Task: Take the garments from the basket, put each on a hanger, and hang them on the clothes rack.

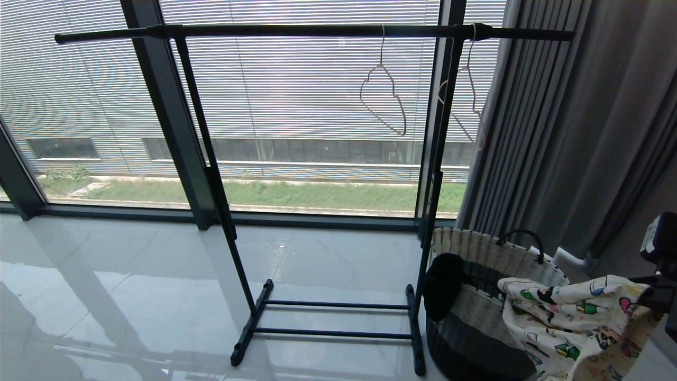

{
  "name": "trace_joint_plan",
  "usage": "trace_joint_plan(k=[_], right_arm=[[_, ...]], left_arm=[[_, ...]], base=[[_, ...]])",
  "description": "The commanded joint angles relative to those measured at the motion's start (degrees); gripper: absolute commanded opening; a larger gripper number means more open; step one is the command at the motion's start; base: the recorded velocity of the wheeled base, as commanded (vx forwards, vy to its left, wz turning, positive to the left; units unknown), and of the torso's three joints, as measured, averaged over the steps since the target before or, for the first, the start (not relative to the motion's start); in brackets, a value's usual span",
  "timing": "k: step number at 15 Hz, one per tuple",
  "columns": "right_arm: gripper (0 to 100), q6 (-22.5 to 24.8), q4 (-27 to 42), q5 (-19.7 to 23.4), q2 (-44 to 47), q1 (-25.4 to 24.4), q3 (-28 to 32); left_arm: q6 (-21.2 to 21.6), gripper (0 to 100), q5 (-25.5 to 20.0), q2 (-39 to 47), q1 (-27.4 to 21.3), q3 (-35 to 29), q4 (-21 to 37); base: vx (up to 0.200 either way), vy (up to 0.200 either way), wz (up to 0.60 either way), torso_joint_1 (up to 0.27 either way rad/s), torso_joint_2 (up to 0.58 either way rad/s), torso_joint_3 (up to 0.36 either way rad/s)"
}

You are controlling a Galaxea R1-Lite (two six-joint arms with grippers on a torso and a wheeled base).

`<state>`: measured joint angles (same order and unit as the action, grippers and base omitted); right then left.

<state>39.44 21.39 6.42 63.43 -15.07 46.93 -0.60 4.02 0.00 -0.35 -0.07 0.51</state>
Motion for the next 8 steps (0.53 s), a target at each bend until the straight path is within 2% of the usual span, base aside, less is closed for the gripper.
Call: trace_joint_plan(k=[1, 2, 3, 4, 8], right_arm=[[0, -0.2, -2.9, 1.8, 5.6, -2.3, 0.8], [0, -0.5, -5.7, 2.7, 7.7, -3.6, 0.7], [0, -0.9, -8.7, 3.6, 9.5, -4.7, 0.7], [0, -1.8, -11.5, 3.9, 11.1, -5.9, 0.7], [0, -5.0, -16.2, 4.1, 13.8, -9.5, 0.5]], left_arm=[[-0.1, 100, 0.0, 0.1, -0.1, 0.0, 0.0], [0.2, 100, 0.0, 0.0, 0.0, 0.0, 0.0], [3.6, 100, -0.3, 0.0, 0.0, 0.0, 0.0], [5.3, 100, -1.7, 0.0, 0.0, 0.0, 0.0], [5.2, 100, -3.0, 0.0, -0.1, -0.3, -0.5]], base=[[-0.200, 0.000, 0.00, 0.002, 0.00, -0.002], [0.000, 0.000, 0.00, 0.000, 0.00, 0.000], [0.000, 0.000, 0.00, 0.000, 0.00, 0.000], [0.000, 0.000, 0.00, 0.000, 0.00, 0.000], [0.000, 0.000, 0.00, 0.000, 0.00, 0.000]])
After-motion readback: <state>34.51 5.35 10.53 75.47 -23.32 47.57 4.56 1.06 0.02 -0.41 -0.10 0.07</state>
